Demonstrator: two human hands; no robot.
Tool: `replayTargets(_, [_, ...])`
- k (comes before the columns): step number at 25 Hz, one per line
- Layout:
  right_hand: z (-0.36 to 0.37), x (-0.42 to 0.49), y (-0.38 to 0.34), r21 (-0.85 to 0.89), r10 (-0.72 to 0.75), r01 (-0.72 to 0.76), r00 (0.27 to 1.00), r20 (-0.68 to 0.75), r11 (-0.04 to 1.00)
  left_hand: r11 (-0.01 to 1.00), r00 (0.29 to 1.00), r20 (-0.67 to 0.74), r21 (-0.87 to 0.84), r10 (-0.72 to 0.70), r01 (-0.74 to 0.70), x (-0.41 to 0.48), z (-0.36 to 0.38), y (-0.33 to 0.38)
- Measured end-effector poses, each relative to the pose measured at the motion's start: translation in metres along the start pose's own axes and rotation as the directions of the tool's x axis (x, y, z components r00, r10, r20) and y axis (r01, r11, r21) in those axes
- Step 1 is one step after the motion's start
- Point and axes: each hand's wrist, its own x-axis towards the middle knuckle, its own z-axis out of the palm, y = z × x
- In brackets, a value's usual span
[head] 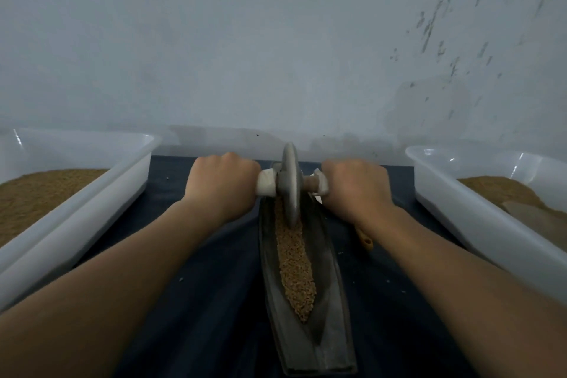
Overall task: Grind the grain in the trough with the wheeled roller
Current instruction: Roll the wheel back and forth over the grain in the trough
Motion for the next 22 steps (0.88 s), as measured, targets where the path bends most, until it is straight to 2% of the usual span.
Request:
replayTargets(2, [-0.005, -0.024, 0.007, -0.025, -0.063, 0.062, 0.997, -0.039, 0.998, 0.997, 0.997, 0.024, -0.032, 0.074, -0.073, -0.019, -0.004, -0.007])
replayTargets(5, [-0.011, -0.072, 0.018, -0.122, -0.205, 0.183, 0.958, -0.203, 0.975, 0.967, 0.955, -0.156, 0.004, 0.251, -0.253, -0.062, -0.011, -0.016])
replayTargets(7, [-0.009, -0.077, 0.025, -0.091, -0.215, 0.198, 0.942, -0.257, 0.976, 0.958, 0.929, -0.244, 0.011, 0.280, -0.286, -0.063, -0.016, -0.017])
replayTargets(9, [-0.004, -0.063, 0.019, -0.121, -0.150, 0.132, 0.977, -0.152, 0.984, 0.974, 0.962, -0.156, 0.034, 0.225, -0.222, -0.055, -0.007, -0.010])
replayTargets(11, [0.002, -0.030, 0.007, -0.062, -0.050, 0.046, 0.997, -0.058, 0.997, 0.998, 0.995, -0.080, 0.007, 0.060, -0.060, -0.031, 0.006, 0.000])
replayTargets(12, [0.002, -0.012, 0.002, -0.024, -0.026, 0.025, 0.999, -0.021, 0.999, 1.000, 0.998, -0.056, -0.008, -0.014, 0.014, -0.020, 0.005, 0.003])
replayTargets(14, [-0.005, 0.008, -0.003, -0.015, -0.029, 0.029, 1.000, 0.006, 0.999, 0.996, 0.998, -0.005, -0.048, -0.069, 0.069, -0.007, 0.002, 0.003])
replayTargets(16, [-0.013, -0.007, 0.000, 0.003, -0.059, 0.059, 0.997, 0.056, 0.998, 0.996, 0.999, 0.043, -0.084, -0.034, 0.038, -0.020, -0.004, -0.001])
replayTargets(18, [-0.015, -0.042, 0.008, 0.021, -0.092, 0.091, 0.994, 0.059, 0.996, 0.994, 0.993, -0.076, -0.055, 0.092, -0.096, -0.045, -0.004, -0.005])
replayTargets(20, [-0.015, -0.071, 0.017, 0.050, -0.099, 0.096, 0.993, 0.068, 0.994, 0.975, 0.958, -0.185, 0.010, 0.218, -0.220, -0.067, -0.013, -0.007])
replayTargets(22, [-0.015, -0.065, 0.019, 0.074, -0.098, 0.089, 0.987, 0.128, 0.993, 0.982, 0.964, -0.186, 0.037, 0.190, -0.187, -0.061, -0.014, -0.005])
